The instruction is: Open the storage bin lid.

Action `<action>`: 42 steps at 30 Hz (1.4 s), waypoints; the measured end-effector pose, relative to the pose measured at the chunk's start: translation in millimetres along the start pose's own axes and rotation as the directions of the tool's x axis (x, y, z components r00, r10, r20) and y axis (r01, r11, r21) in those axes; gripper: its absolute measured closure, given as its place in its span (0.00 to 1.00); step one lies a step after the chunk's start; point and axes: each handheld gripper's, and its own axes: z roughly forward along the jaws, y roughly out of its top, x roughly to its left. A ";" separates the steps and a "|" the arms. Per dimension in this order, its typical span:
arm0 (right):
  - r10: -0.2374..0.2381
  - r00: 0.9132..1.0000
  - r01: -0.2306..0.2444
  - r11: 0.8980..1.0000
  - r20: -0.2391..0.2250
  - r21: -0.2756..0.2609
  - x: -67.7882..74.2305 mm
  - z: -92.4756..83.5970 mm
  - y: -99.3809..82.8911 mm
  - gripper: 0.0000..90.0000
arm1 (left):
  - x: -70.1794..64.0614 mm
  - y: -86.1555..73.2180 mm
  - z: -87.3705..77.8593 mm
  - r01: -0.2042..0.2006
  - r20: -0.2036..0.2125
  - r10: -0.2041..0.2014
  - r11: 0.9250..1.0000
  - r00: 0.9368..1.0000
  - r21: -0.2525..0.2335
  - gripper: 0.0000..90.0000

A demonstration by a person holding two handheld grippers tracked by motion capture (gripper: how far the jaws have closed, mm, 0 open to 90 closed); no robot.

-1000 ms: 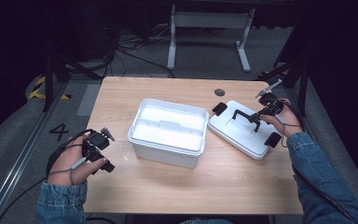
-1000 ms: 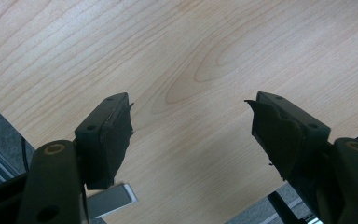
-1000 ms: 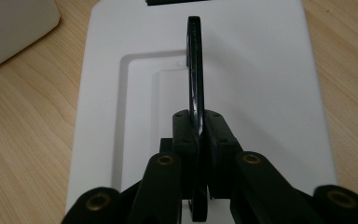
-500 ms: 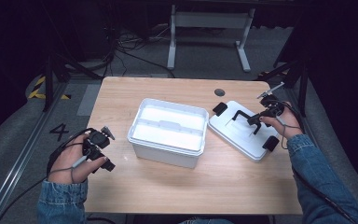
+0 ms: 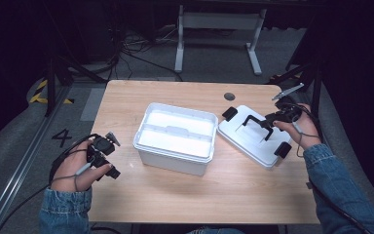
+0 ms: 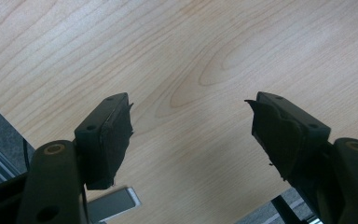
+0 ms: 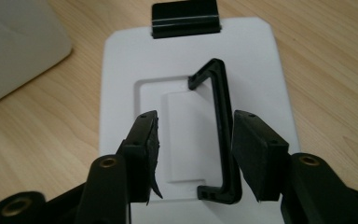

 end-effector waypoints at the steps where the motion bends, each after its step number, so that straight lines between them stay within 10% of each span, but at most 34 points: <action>1: -0.005 1.000 0.005 1.000 -0.002 -0.003 3.3 -2.3 0.3 0.58 | 0.1 -1.0 0.0 0.006 0.003 -0.006 1.000 1.000 -0.004 0.33; 19: -0.094 0.985 0.096 0.995 -0.141 0.007 79.6 -34.9 -16.5 0.60 | -1.1 -5.9 -1.2 0.023 0.005 -0.023 1.000 1.000 -0.015 0.33; 42: -0.159 0.959 0.151 0.987 -0.236 -0.053 141.9 1.8 -58.0 0.57 | 1.4 -4.3 -1.5 0.017 -0.023 -0.018 0.999 1.000 -0.039 0.32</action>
